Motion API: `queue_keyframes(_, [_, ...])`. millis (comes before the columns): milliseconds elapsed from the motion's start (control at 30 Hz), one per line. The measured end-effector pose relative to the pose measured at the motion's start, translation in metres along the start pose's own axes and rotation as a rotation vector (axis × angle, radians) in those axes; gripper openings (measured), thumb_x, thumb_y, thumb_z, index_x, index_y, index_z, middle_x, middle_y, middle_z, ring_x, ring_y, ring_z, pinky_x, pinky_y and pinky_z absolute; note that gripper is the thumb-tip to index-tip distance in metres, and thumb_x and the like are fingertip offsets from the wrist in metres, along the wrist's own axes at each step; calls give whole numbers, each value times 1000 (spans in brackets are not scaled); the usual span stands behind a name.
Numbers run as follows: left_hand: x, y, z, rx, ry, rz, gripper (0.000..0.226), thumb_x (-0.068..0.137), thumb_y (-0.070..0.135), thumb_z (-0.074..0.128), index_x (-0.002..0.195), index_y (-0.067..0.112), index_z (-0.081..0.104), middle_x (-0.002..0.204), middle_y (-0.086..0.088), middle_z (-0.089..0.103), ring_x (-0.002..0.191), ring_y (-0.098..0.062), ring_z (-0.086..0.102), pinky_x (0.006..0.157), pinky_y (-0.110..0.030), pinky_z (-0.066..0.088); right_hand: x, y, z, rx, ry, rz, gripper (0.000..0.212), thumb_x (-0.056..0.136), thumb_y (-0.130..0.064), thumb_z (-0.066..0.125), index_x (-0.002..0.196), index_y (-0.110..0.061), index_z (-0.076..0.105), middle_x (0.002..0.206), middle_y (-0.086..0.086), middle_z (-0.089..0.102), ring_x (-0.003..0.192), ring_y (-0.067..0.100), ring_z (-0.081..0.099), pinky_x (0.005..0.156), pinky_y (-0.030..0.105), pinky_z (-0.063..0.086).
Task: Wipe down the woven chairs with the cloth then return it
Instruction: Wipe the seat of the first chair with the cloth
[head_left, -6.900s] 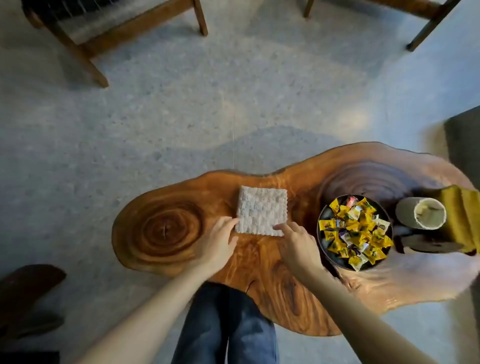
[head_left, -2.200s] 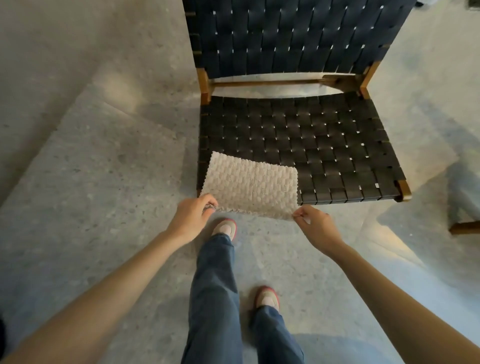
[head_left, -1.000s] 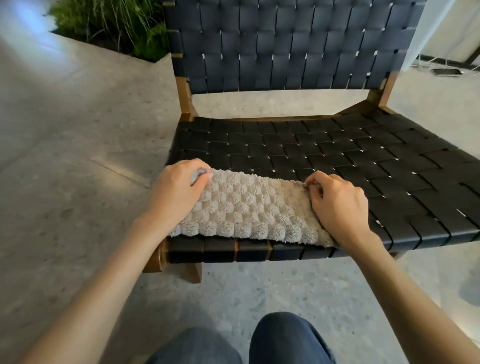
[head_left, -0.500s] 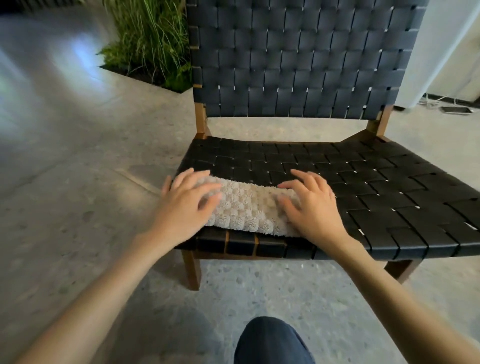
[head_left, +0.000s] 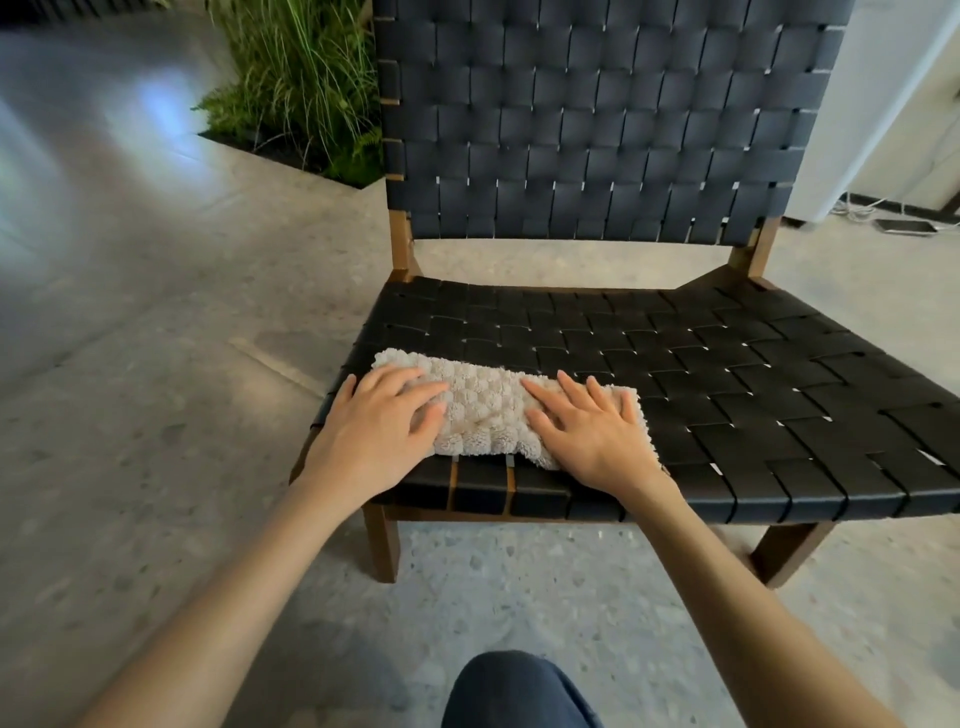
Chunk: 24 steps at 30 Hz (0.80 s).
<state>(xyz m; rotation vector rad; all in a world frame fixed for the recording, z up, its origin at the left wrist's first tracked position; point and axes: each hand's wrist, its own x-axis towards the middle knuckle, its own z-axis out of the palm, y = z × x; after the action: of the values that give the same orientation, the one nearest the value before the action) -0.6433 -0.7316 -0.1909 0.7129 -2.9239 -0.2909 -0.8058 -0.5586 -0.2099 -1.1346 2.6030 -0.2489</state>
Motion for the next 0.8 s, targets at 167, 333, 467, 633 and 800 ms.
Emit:
queue_keyframes(167, [6, -6, 0, -8, -56, -4, 45, 98, 50, 25, 141, 45, 35, 152, 13, 28, 142, -11, 17, 117, -45, 13, -1, -2, 2, -27, 92, 166, 59, 92, -68, 12, 147, -48, 17, 162, -1, 3, 147, 29, -9, 111, 57, -16])
queue_keyframes(333, [17, -15, -4, -14, -192, 36, 49, 98, 53, 18, 146, 44, 23, 158, 10, 13, 146, -12, 3, 117, -44, 3, -2, -5, 1, -14, 136, 235, 58, 96, -60, 19, 149, -38, 25, 160, 3, 15, 148, 27, 5, 117, 51, -1])
queue_keyframes(467, [20, -16, 0, -45, -142, 55, 49, 98, 51, 23, 145, 41, 28, 157, 7, 19, 146, -15, 8, 117, -44, 3, -3, -7, -3, 16, 145, 311, 60, 94, -64, 24, 149, -40, 25, 161, 3, 13, 147, 32, 3, 118, 48, 2])
queue_keyframes(633, [17, -18, 5, -116, -95, 91, 49, 97, 51, 27, 144, 37, 32, 156, 4, 24, 146, -17, 10, 117, -44, 3, -12, -16, -7, 26, 364, 654, 66, 93, -60, 30, 144, -18, 38, 151, 13, 33, 139, 39, 21, 113, 51, 17])
queue_keyframes(800, [18, -20, 9, -148, -72, 106, 50, 97, 51, 27, 144, 37, 34, 156, 3, 25, 145, -18, 10, 117, -45, 2, -9, -23, -8, -94, 426, 735, 65, 90, -56, 36, 127, -3, 47, 131, 16, 45, 123, 33, 33, 100, 46, 26])
